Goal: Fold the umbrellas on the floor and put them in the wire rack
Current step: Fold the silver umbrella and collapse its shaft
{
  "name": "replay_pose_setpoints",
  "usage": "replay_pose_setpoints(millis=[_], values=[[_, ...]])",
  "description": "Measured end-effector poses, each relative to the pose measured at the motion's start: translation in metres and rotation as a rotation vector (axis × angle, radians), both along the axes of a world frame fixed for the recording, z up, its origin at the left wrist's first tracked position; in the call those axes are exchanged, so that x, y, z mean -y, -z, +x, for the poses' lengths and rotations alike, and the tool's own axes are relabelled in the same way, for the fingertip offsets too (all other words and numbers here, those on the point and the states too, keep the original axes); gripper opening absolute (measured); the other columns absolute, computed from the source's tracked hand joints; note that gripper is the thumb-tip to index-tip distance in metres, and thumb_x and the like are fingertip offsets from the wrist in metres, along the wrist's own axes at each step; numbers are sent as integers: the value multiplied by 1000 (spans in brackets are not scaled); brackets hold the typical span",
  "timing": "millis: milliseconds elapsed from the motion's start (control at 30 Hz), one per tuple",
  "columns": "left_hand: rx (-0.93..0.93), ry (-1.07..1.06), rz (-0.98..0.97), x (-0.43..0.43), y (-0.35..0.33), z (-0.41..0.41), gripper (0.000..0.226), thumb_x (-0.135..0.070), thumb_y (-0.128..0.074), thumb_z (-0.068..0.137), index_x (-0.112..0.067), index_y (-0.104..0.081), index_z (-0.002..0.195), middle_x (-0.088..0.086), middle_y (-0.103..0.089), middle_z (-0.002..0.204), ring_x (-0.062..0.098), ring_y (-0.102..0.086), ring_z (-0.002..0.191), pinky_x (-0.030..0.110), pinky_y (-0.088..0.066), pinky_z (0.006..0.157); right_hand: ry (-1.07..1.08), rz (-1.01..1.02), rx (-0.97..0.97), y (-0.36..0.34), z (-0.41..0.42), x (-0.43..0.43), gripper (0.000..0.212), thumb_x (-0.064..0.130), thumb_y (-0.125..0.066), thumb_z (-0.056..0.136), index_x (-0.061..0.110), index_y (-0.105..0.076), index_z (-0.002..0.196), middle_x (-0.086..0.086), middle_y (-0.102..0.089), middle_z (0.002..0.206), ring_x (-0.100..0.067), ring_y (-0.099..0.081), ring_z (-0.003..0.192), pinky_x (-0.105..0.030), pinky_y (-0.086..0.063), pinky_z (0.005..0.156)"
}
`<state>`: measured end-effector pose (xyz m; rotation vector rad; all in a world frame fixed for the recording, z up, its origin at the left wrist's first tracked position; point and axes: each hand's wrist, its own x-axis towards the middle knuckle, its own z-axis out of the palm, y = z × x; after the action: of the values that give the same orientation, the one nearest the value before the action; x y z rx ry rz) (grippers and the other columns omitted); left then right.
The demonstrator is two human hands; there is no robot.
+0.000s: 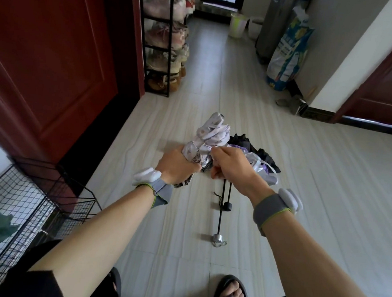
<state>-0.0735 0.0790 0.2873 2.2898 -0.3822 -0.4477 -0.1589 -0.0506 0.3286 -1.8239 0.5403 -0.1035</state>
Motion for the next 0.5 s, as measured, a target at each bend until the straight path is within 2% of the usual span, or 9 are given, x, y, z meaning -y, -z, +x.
replay_pose_setpoints(millis=[100, 167, 267, 300, 367, 433, 500], values=[[189, -119, 54, 11, 1, -11, 32, -35, -63, 80, -24, -52, 108, -2, -61, 85, 30, -61, 85, 37, -52, 78, 32, -12, 15, -2, 3, -3, 40, 13, -48, 104, 12, -47, 64, 5, -47, 52, -16, -58, 50, -23, -47, 47], [356, -92, 79, 16, 5, -16, 28, -32, -58, 84, -22, -45, 107, 1, -58, 87, 34, -61, 83, 38, -49, 72, 60, -63, 1, -1, 2, -4, 40, 17, -46, 104, 14, -50, 65, 8, -49, 49, -14, -61, 51, -25, -50, 50], [480, 12, 145, 14, 20, -23, 35, -23, -52, 92, -15, -38, 124, 8, -63, 104, 37, -65, 83, 37, -44, 67, 51, -126, -47, 7, 3, -4, 40, 25, -43, 105, 13, -58, 70, 8, -59, 49, -25, -69, 66, -44, -62, 76], [500, 25, 190, 12, 25, -24, 40, -25, -51, 95, -13, -36, 130, 10, -63, 113, 38, -66, 85, 38, -45, 67, 44, -155, -67, 9, 3, -6, 41, 27, -42, 105, 11, -60, 71, 5, -64, 53, -31, -71, 72, -50, -60, 83], [506, 52, 252, 13, 31, -29, 50, -30, -52, 96, -12, -32, 138, 11, -60, 122, 38, -67, 90, 40, -48, 70, 39, -195, -92, 14, 4, -5, 42, 29, -40, 103, 5, -62, 75, -10, -71, 67, -39, -72, 80, -55, -57, 87], [492, 91, 285, 15, 35, -35, 57, -36, -54, 97, -12, -27, 141, 11, -57, 123, 37, -67, 93, 38, -45, 68, 42, -218, -116, 15, 3, -6, 41, 29, -39, 103, -1, -61, 86, -18, -74, 76, -38, -74, 77, -54, -58, 86], [465, 98, 276, 16, 36, -38, 61, -38, -55, 97, -12, -23, 143, 11, -54, 123, 36, -66, 96, 37, -40, 66, 28, -258, -131, 14, 1, -4, 37, 26, -37, 104, -2, -59, 93, -16, -75, 75, -32, -75, 69, -50, -61, 81]])
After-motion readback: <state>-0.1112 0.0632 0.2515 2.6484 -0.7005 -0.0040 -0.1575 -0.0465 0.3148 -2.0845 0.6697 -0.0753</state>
